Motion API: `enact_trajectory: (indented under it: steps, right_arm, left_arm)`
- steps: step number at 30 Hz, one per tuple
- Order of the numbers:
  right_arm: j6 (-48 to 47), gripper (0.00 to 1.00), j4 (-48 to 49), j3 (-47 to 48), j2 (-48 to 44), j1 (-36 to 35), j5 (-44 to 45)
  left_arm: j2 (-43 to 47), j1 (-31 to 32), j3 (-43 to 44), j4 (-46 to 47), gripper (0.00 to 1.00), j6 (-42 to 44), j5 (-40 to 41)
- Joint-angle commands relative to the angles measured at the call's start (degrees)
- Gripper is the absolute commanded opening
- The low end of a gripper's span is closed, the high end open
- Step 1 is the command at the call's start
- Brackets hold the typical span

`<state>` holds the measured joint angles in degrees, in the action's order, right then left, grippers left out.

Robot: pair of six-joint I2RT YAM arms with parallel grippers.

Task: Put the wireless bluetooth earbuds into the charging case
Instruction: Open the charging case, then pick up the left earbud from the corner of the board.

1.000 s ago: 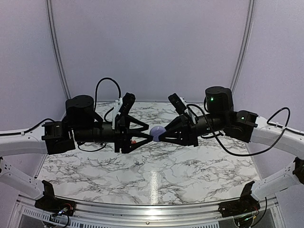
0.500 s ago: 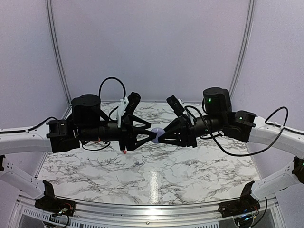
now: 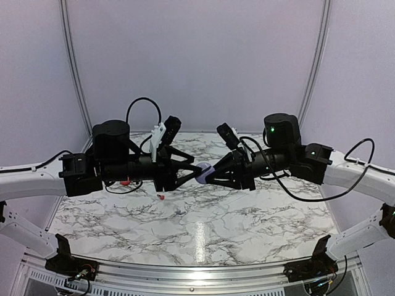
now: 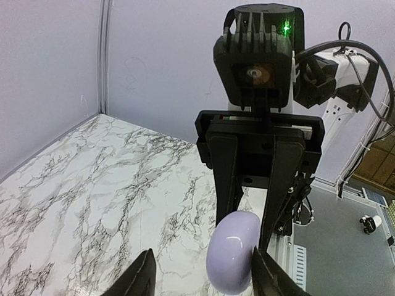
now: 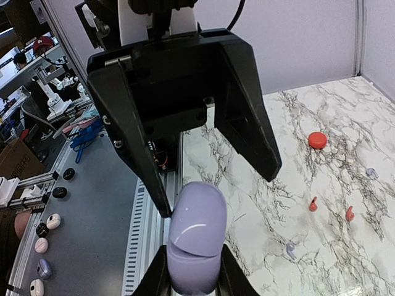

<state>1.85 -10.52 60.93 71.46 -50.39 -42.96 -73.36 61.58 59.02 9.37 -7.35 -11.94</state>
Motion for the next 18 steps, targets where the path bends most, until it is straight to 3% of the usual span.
enact_trajectory:
  steps: [1, 10, 18]
  right_arm:
    - [-0.8, 0.05, 0.2, 0.5, -0.8, -0.7, -3.0]
    - [0.5, 0.03, 2.7, -0.9, -1.4, -0.6, -2.8]
    - [5.5, 0.03, 9.7, -6.1, -4.4, 3.6, -3.6]
  left_arm:
    - [1.5, -2.4, 0.1, 0.8, 0.54, -1.4, 4.4]
    - [3.7, -5.4, -2.2, 1.6, 0.55, -4.4, 3.4]
    - [6.7, -14.0, -8.2, 1.7, 0.61, -13.1, 2.1]
